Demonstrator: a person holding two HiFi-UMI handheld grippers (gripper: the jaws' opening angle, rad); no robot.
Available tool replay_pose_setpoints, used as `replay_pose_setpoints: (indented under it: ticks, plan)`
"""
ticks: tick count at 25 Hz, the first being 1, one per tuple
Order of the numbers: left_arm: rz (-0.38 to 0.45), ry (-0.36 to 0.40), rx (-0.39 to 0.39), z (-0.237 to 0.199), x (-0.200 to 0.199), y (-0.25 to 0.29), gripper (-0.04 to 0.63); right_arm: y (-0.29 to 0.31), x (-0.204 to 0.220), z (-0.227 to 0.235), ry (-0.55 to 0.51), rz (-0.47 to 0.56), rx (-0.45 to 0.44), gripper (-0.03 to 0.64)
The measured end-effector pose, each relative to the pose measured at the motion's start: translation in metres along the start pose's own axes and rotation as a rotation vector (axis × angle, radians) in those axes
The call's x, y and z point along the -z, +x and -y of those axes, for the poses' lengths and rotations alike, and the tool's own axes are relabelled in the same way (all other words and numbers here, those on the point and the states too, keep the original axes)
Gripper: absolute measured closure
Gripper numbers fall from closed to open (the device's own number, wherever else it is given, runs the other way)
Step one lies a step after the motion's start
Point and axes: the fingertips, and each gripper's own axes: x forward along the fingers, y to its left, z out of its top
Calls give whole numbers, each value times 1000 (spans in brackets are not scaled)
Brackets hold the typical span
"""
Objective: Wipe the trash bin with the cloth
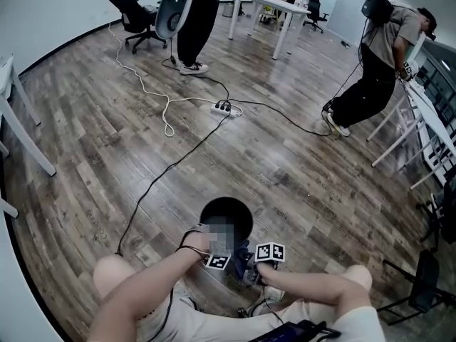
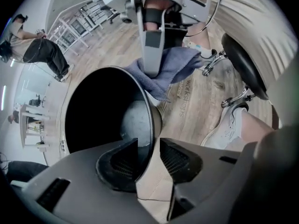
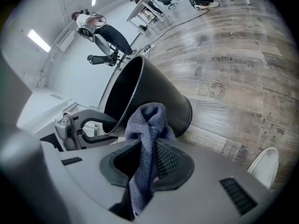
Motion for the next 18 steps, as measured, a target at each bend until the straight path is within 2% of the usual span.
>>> replay_pose_setpoints:
  ticks: [2,4,6,9,14,18]
  plan:
    - [-28,28,14,7,6,5,452,5,4,-6,-2,0,-8,555]
    - [-52,71,-6,7,8,9,442,14,3,-5,-3,2,-6,555]
    - [-50,78,-15,5,5,9,443,21,-1,1,0,5,7,555]
    - [-41,81,-16,2,3,7,496,31,-3,12,4,3,26,555]
    - [-56,112,6,4,3,9,522,59,-3,46,-11,6,81,555]
    - [-67,137,18,7,1,10,529,89,-2,85,38,28,120,555]
